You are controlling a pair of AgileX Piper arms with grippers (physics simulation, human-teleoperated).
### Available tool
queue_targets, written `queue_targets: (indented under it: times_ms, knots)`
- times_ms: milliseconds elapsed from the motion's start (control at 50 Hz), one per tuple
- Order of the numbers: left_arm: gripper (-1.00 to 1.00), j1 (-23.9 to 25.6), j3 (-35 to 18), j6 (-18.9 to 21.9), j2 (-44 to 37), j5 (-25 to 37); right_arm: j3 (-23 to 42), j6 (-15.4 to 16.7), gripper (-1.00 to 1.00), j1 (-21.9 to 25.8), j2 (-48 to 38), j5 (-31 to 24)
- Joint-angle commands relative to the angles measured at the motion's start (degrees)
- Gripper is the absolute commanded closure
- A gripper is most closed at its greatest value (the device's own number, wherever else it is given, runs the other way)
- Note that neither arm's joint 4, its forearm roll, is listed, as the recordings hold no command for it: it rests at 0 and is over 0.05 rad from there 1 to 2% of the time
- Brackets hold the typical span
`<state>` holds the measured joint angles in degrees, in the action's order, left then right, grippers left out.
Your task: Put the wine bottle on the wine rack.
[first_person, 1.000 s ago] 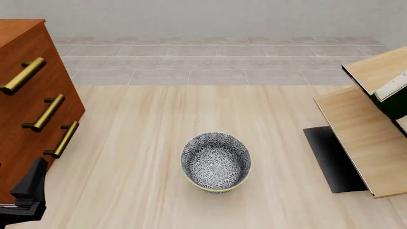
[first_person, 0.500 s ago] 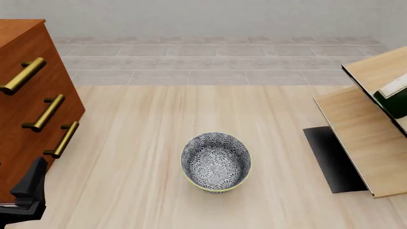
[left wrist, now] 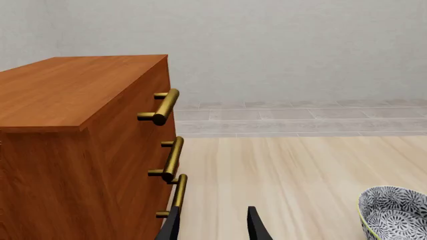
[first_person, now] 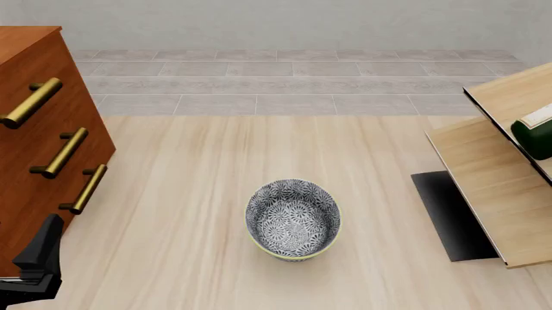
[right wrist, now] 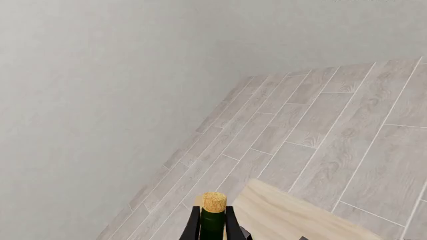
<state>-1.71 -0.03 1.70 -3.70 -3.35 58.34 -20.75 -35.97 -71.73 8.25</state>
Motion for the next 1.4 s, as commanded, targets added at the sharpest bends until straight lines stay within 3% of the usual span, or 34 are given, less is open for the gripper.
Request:
queue_targets:
  times_ms: [20,1400]
  knots:
    - [-1.0,-0.1,0.0,0.0,0.1,0.2,-1.9,0.4,1.0,-0.2,-2.2,0.2]
    - [-1.0,-0.3,0.0,-0.1,-1.5,-1.5,-1.3,-2.1,1.0,-3.1,-7.2,2.0]
